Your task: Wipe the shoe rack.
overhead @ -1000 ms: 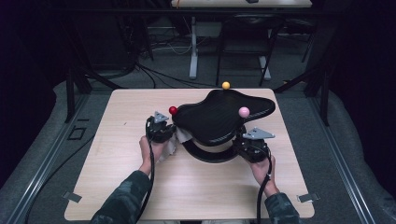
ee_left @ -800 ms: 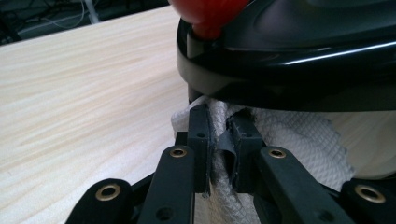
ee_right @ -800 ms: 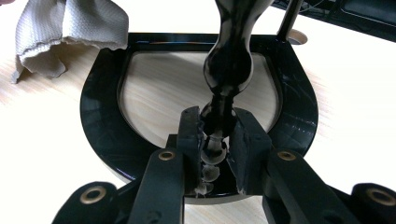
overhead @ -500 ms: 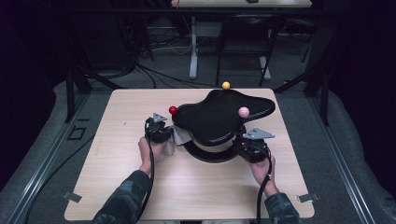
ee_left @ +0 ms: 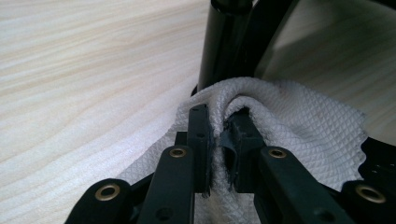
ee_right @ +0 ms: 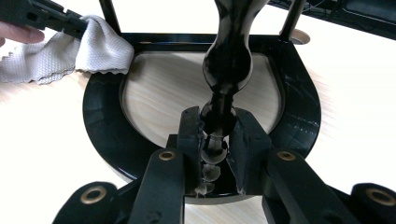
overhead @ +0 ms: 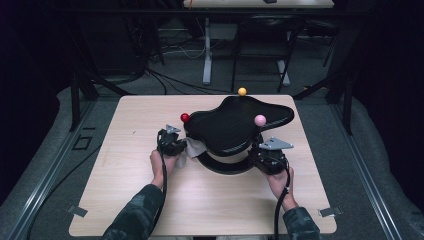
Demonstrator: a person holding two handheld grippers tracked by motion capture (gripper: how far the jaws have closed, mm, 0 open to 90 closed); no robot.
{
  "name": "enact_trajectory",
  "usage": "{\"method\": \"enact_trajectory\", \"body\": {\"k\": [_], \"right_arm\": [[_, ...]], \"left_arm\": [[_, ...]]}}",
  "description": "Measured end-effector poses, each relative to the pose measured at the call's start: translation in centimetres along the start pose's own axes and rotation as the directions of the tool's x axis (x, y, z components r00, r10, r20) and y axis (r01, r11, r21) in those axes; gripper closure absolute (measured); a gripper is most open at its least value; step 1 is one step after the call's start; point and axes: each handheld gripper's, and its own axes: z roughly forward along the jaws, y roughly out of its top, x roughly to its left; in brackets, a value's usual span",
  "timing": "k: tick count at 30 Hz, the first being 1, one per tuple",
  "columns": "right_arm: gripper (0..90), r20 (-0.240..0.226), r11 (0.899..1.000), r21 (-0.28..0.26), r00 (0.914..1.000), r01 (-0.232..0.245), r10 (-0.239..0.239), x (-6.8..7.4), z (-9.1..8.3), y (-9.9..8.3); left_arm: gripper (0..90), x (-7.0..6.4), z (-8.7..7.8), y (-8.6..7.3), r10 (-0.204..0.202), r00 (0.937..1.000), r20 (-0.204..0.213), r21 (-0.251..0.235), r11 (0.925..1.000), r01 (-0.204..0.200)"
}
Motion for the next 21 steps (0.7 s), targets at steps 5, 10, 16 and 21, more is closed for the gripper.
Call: {"method": "enact_trajectory", "body": {"k": [5,10,16,21], "right_arm": [[75.1,0.006,1.0,-0.007,1.0,-0.002,0.002,0.2,0.1,0.0],[75.1,0.013,1.0,-0.004,0.9999,-0.008,0.008,0.5,0.2,0.1],[75.0,0.028,1.0,0.003,0.9993,-0.024,0.024,1.0,0.3,0.3],[75.0,0.052,0.999,0.007,0.9976,-0.047,0.047,1.4,0.4,0.4]], "left_arm": [[81.0,-0.2,0.2,-0.3,-0.003,1.0,0.003,0.0,1.0,0.003],[81.1,-0.5,0.0,-0.5,0.006,1.0,0.005,-0.008,1.0,-0.006],[81.1,-1.2,-0.2,-0.9,0.025,0.9993,0.028,0.006,0.9997,-0.025],[81.0,-1.6,-0.5,-1.2,0.021,0.9991,0.037,0.007,0.9997,-0.021]]}}
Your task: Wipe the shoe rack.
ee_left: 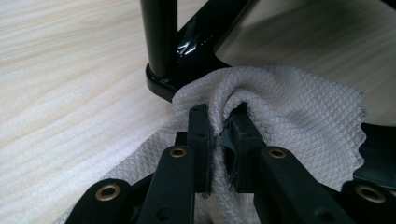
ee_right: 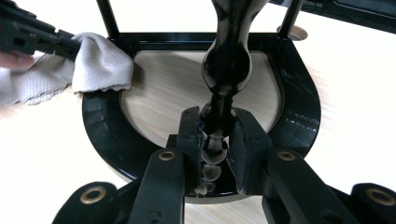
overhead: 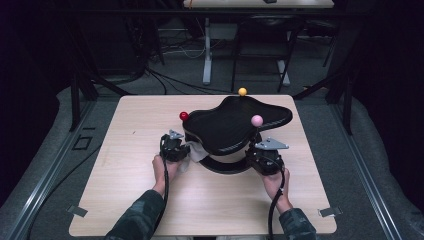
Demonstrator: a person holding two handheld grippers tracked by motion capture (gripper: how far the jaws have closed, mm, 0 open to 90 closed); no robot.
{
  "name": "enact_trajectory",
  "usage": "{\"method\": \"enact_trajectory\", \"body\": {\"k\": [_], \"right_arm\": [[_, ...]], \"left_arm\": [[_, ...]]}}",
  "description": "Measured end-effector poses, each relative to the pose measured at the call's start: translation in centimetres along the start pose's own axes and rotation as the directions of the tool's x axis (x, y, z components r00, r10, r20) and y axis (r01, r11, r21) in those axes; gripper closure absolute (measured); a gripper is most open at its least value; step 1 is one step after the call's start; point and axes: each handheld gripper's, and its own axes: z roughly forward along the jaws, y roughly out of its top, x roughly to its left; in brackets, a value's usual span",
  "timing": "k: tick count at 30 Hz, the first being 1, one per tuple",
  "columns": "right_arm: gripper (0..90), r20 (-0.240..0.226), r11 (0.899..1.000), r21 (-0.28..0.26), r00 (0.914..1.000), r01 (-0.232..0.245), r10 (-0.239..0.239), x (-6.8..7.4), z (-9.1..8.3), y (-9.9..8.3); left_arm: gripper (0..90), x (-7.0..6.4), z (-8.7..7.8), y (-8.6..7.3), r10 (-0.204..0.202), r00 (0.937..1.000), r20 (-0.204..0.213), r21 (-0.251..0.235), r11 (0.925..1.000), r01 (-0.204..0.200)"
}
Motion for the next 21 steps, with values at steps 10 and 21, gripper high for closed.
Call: {"method": "enact_trajectory", "body": {"k": [10,21], "right_arm": [[75.1,0.01,1.0,-0.015,0.9997,-0.022,0.023,1.1,0.6,0.3],[73.5,-0.042,0.997,-0.082,0.999,0.008,-0.011,0.6,-0.8,0.7]], "left_arm": [[81.0,-0.7,-0.5,-0.6,-0.007,0.9999,0.008,-0.011,0.9999,0.007],[80.9,-1.6,-0.9,-1.7,-0.01,0.9999,-0.003,-0.043,0.999,0.01]]}}
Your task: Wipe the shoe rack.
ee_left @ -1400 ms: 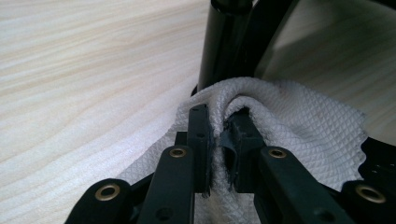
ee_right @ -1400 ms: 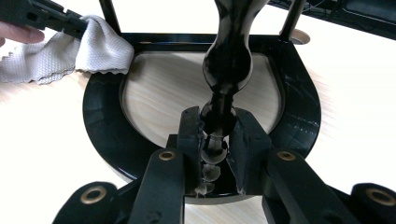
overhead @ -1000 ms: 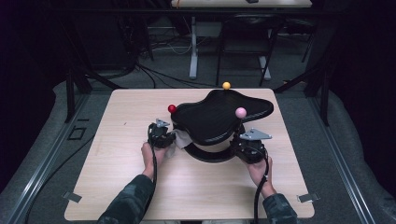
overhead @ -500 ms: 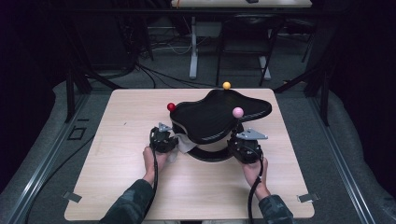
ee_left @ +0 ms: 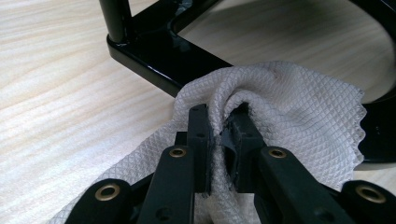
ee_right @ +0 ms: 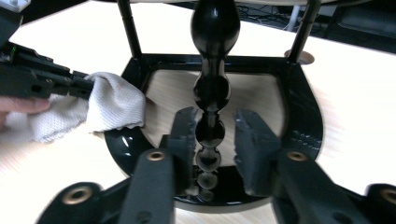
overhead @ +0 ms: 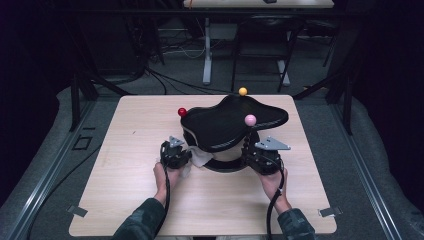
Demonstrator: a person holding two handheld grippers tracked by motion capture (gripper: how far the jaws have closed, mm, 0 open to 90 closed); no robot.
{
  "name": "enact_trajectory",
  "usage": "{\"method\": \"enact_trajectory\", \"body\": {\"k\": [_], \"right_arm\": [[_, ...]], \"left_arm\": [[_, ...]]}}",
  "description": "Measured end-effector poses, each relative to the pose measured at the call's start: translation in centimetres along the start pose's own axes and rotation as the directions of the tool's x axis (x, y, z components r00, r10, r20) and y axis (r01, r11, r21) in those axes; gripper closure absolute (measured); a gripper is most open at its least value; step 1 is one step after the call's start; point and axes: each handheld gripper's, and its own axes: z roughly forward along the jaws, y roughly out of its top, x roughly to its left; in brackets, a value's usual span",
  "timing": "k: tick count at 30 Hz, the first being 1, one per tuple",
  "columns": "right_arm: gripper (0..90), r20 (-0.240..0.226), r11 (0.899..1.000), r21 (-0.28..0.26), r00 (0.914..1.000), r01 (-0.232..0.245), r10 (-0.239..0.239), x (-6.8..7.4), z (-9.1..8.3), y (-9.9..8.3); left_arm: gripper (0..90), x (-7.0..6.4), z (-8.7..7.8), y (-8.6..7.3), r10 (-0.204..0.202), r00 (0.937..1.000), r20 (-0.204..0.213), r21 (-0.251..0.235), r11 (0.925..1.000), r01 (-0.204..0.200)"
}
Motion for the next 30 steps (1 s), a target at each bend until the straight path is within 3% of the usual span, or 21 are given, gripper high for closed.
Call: {"method": "enact_trajectory", "body": {"k": [3,26,30], "right_arm": [[74.3,0.015,1.0,0.0,0.9997,0.021,-0.021,0.4,0.1,-0.1],[74.4,0.0,1.0,-0.007,1.0,0.008,-0.008,1.3,0.6,0.2],[74.4,0.0,1.0,-0.008,1.0,0.009,-0.009,1.3,0.6,0.2]], "left_arm": [[81.0,-0.4,-0.1,-0.1,0.005,1.0,-0.004,0.0,1.0,-0.005],[81.3,-3.7,-0.7,-1.2,-0.005,0.9994,-0.036,-0.04,0.9992,0.003],[81.4,-4.5,-0.8,-1.3,0.012,0.9994,-0.034,-0.045,0.9989,-0.014]]}}
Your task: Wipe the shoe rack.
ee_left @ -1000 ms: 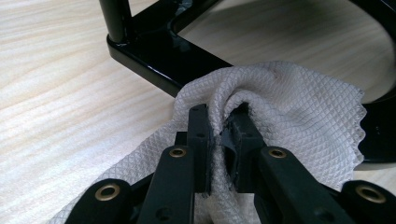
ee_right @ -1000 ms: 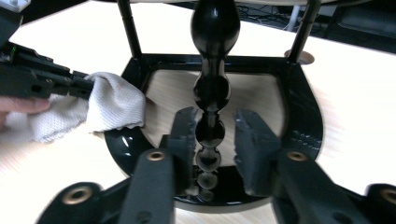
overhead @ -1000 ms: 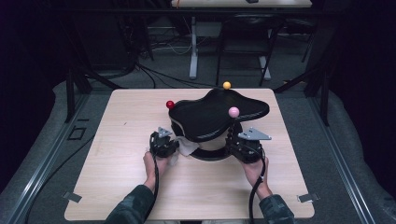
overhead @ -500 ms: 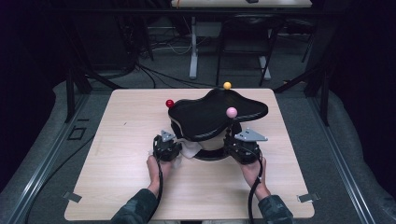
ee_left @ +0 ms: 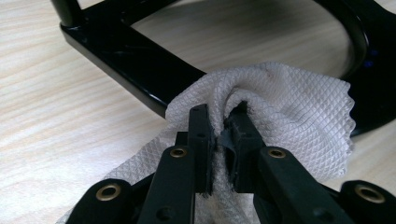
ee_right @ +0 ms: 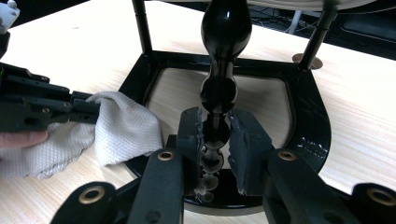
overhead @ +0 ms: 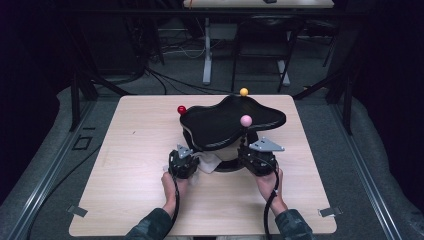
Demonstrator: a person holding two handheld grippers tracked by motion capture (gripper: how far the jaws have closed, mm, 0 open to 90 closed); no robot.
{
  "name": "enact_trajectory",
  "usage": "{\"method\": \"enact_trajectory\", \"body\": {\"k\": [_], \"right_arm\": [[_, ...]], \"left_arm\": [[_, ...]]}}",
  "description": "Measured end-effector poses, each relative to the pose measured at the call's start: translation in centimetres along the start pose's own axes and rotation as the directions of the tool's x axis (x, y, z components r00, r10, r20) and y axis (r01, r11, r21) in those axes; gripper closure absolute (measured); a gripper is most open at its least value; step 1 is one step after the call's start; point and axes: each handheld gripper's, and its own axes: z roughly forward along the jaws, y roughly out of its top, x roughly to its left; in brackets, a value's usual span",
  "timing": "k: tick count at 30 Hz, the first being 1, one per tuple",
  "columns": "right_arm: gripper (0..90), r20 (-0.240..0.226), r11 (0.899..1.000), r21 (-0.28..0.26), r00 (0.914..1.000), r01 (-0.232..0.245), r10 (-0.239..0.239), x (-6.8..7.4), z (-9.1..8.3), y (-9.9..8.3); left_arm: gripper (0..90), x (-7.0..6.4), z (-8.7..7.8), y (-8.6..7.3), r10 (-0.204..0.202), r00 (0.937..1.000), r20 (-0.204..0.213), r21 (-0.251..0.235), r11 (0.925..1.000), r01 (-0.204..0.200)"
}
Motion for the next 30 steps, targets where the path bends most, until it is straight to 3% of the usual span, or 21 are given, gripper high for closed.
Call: {"method": "enact_trajectory", "body": {"k": [8,22,28,30], "right_arm": [[74.4,-0.006,1.0,-0.002,1.0,0.002,-0.002,0.5,0.2,0.0],[74.7,-0.026,1.0,-0.002,0.9995,0.016,-0.016,1.6,0.5,0.1],[74.7,-0.023,1.0,-0.004,0.9996,0.015,-0.016,1.6,0.5,0.1],[74.8,-0.017,1.0,-0.003,0.9997,0.015,-0.015,1.7,0.5,0.1]], "left_arm": [[81.4,-1.5,-0.3,-0.3,0.006,1.0,-0.001,-0.021,0.9998,-0.006],[81.4,-4.8,-0.1,0.2,0.062,0.9966,0.054,-0.045,0.9972,-0.059],[81.4,-5.9,0.2,0.5,0.077,0.994,0.078,-0.059,0.9957,-0.072],[81.4,-6.4,0.4,0.5,0.064,0.9942,0.086,-0.057,0.9966,-0.06]]}}
